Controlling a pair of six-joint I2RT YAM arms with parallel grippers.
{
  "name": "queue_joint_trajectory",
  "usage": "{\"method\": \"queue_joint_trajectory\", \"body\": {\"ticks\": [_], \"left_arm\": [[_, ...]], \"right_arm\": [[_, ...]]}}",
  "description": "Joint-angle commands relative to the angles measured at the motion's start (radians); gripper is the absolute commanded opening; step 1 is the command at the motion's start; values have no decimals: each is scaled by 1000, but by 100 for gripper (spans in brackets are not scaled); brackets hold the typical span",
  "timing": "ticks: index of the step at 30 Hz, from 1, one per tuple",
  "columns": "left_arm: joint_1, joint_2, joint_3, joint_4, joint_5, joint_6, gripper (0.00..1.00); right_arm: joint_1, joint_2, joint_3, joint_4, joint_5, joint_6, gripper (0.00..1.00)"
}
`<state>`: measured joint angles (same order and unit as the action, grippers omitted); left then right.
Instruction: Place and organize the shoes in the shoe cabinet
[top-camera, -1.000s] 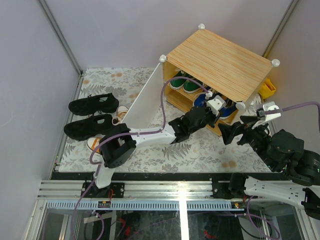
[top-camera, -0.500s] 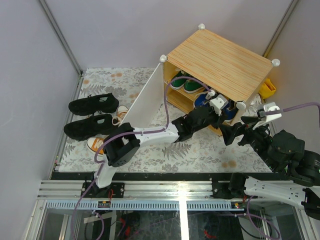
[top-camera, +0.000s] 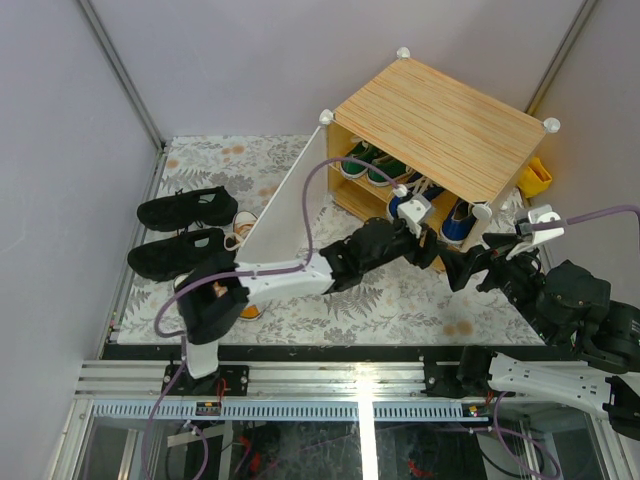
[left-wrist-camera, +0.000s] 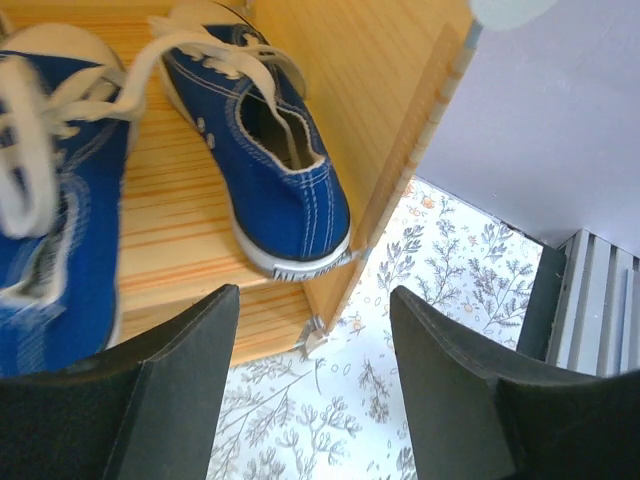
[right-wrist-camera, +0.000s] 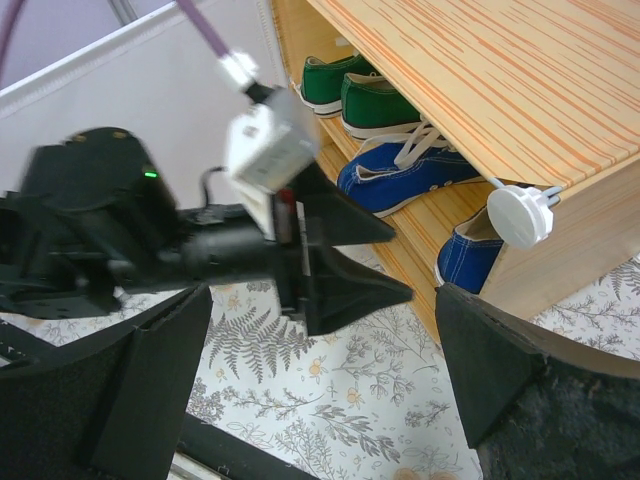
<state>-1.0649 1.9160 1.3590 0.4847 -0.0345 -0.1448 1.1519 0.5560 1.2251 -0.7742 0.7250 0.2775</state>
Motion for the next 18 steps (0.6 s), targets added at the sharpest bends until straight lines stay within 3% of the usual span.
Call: {"method": "queue_joint_trajectory", "body": {"ticks": [1, 6, 9, 18], "left_arm": [[2, -180, -140, 130, -69, -17, 62], [7, -243, -237, 169, -223, 5, 74], [22, -221, -235, 175, -229, 29, 76], [113, -76, -224, 326, -187, 35, 72]], "right_arm": [[2, -11, -7, 39, 31, 9, 99], [3, 6, -9, 52, 18, 4, 99], [2, 15, -6, 56, 12, 5, 99], [2, 27, 11, 53, 10, 0, 99]]}}
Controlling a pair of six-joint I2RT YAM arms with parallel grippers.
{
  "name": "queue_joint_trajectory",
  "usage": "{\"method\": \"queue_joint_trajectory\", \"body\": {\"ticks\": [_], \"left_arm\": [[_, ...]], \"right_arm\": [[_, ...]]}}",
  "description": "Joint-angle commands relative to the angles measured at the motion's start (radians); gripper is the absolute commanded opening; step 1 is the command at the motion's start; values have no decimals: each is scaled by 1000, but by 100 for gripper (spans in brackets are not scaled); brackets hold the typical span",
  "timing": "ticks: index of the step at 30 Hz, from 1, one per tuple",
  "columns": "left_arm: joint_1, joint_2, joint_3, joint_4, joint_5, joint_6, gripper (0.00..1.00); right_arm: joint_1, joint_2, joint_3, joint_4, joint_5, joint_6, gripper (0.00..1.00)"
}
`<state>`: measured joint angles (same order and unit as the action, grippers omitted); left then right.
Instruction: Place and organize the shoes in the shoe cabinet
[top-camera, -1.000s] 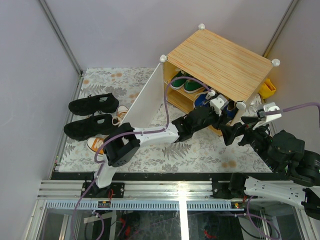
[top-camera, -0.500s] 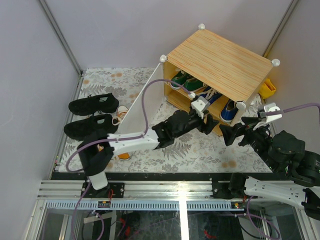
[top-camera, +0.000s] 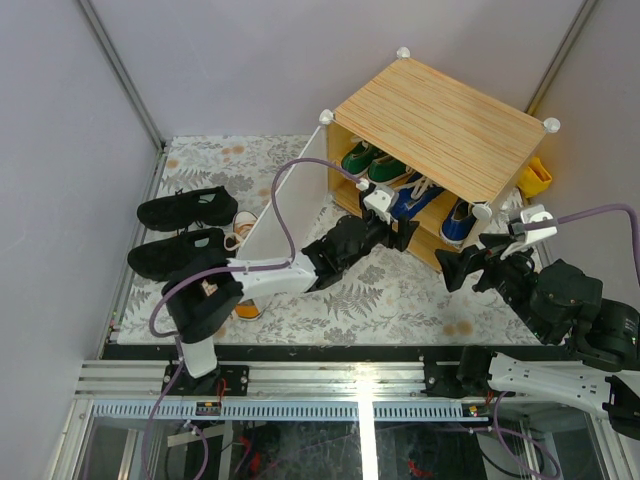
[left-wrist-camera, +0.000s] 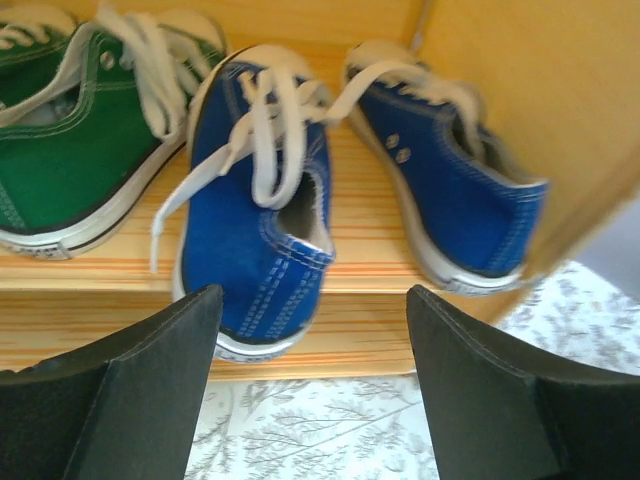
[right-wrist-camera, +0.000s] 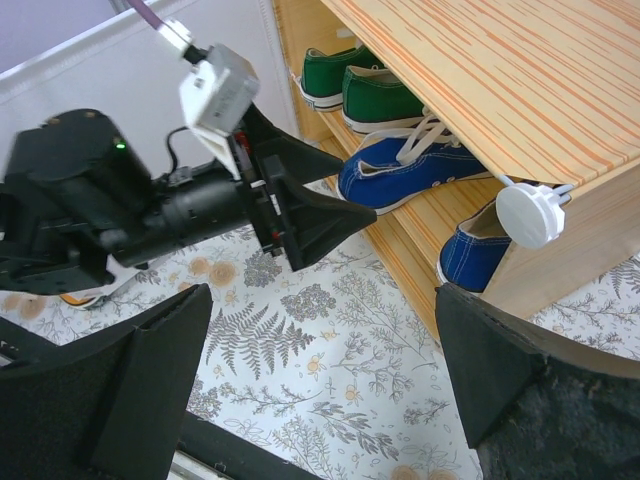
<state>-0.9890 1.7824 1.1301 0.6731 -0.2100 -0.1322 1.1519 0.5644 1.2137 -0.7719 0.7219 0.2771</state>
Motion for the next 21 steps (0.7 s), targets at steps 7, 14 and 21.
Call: {"method": "queue_joint_trajectory", "body": {"ticks": [7, 14, 21], "left_arm": [[48, 135, 55, 178, -39, 62, 47], [49, 129, 75, 175, -4, 29, 3], [49, 181, 195, 125, 23, 15, 3]], "right_arm": [[3, 28, 25, 48, 17, -1, 99], [2, 31, 22, 52, 23, 0, 99], [3, 34, 21, 51, 19, 6, 99]]}}
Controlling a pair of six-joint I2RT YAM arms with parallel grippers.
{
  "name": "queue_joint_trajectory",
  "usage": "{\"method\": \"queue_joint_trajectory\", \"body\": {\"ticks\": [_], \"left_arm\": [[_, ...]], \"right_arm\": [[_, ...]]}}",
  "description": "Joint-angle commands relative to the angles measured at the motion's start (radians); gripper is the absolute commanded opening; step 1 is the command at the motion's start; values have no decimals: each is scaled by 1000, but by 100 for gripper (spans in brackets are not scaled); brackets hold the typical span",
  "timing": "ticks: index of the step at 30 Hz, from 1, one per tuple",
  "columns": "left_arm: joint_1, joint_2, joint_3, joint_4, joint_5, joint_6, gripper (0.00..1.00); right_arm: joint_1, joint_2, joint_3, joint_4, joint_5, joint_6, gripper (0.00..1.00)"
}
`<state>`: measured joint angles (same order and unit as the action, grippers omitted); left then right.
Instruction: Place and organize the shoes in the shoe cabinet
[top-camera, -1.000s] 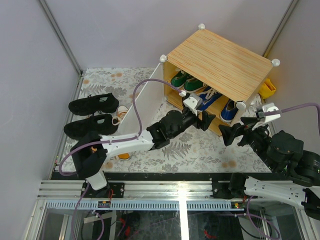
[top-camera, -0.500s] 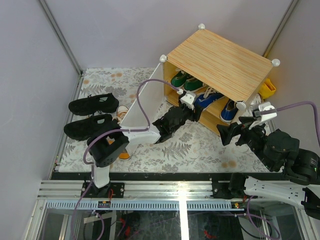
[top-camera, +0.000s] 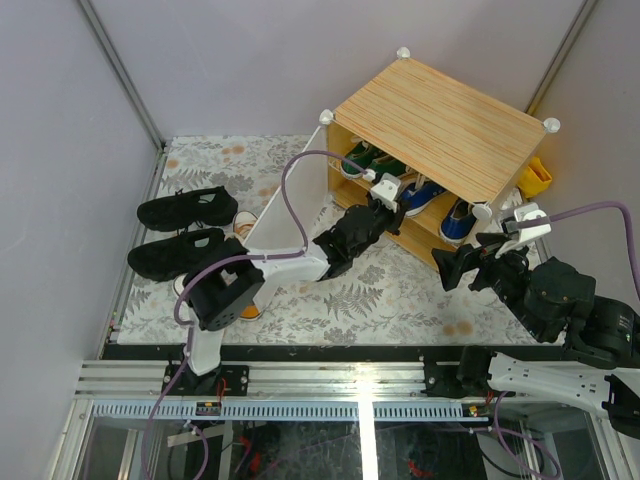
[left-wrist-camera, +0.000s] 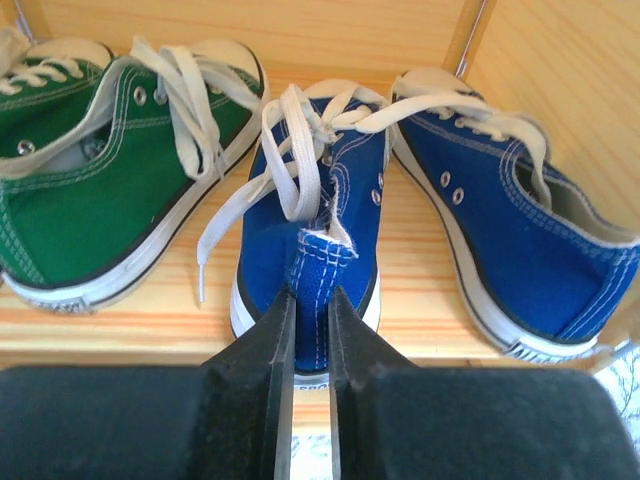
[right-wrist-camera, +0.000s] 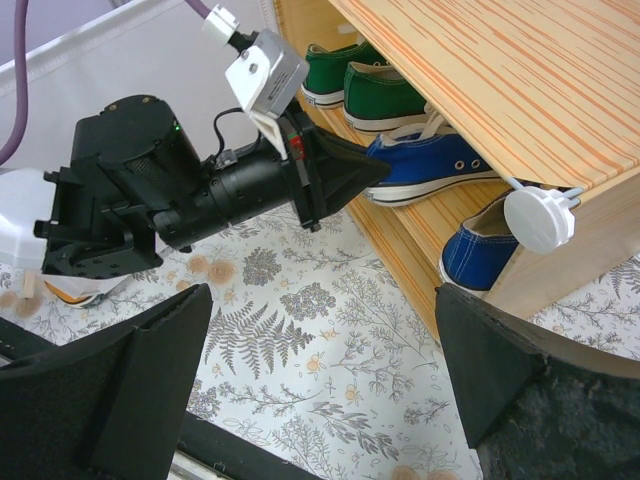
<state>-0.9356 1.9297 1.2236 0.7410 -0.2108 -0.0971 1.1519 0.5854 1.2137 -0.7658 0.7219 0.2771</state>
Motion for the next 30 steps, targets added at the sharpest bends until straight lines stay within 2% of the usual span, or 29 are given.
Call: {"method": "queue_joint_trajectory", "body": {"ticks": [1, 9, 15, 16, 19, 23, 28, 30], "left_arm": [[-4, 44, 119, 54, 27, -24, 3], [-3, 120, 227, 22, 59, -70, 9], [-4, 149, 243, 8, 57, -83, 23], [-3, 150, 239, 8, 57, -85, 27], [-3, 149, 229, 6, 56, -90, 56], [-3, 145, 210, 9, 51, -92, 70], [-5, 105, 170, 2, 48, -88, 80], [-5, 63, 137, 1, 54, -89, 97]], "right_arm": [[2, 11, 19, 43, 19, 8, 99], [2, -7, 21, 32, 17, 16, 99], [2, -18, 11, 21, 17, 25, 99], [3, -20, 10, 21, 17, 27, 99], [2, -24, 6, 22, 17, 28, 99], [2, -24, 1, 22, 14, 31, 99], [2, -29, -6, 24, 15, 36, 99], [3, -30, -9, 27, 15, 35, 99]]}}
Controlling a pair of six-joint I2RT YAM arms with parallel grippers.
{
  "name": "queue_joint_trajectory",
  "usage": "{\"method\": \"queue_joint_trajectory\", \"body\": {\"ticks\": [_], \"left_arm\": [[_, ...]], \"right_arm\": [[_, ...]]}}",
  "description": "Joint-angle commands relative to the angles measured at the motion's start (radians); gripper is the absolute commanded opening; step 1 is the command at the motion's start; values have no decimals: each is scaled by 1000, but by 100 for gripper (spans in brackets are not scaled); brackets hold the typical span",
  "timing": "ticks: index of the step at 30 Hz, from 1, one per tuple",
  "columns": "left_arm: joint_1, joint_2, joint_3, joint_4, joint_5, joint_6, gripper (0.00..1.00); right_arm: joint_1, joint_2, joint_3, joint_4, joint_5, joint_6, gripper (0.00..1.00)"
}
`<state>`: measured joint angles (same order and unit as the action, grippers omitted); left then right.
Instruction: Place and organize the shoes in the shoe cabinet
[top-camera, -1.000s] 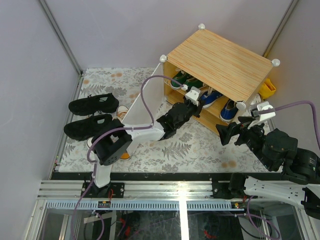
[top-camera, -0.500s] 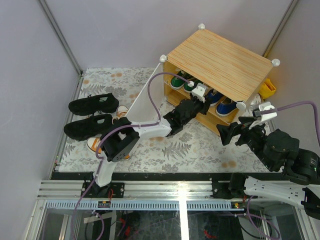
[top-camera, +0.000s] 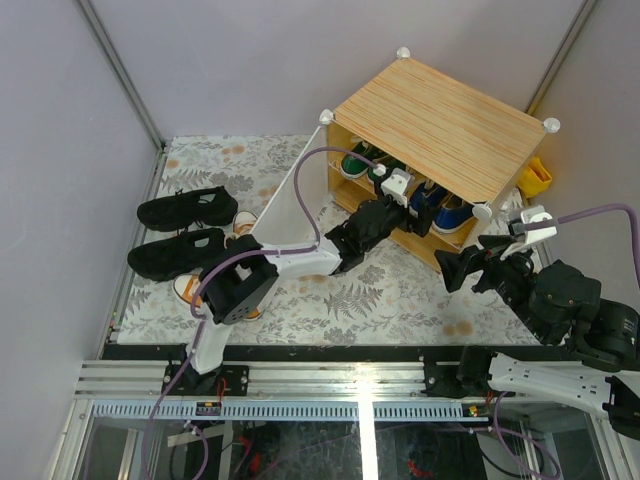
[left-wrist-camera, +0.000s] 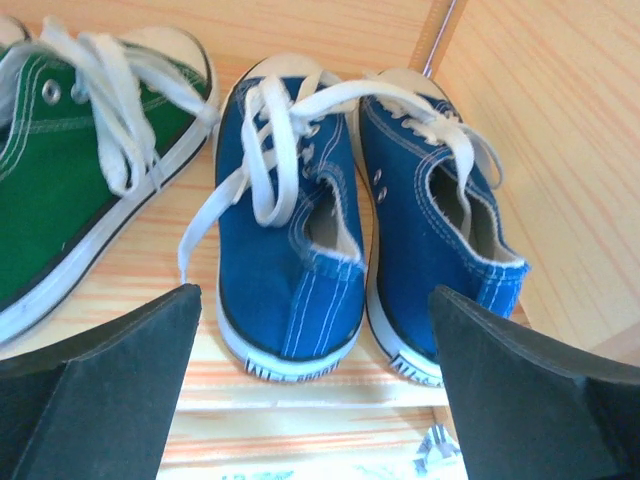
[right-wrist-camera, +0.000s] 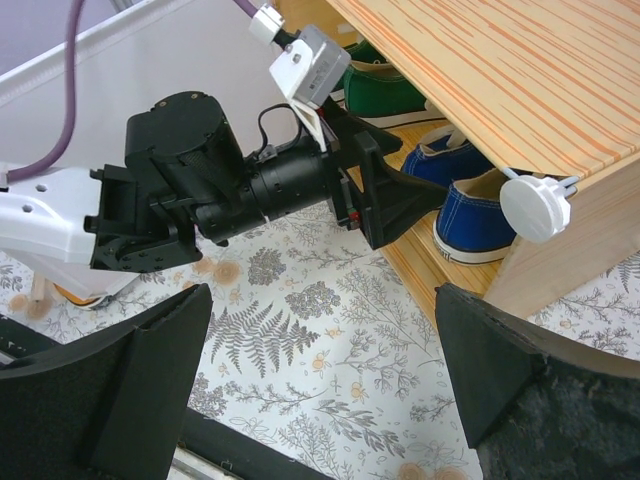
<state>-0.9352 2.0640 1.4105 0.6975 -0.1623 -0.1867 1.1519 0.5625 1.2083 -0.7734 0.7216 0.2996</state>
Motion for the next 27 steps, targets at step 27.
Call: {"method": "queue_joint_trajectory", "body": {"ticks": [27], "left_arm": [[-16, -889, -72, -845, -105, 90, 100]], "right_arm": [[2, 75, -30, 149, -83, -3, 99]]}}
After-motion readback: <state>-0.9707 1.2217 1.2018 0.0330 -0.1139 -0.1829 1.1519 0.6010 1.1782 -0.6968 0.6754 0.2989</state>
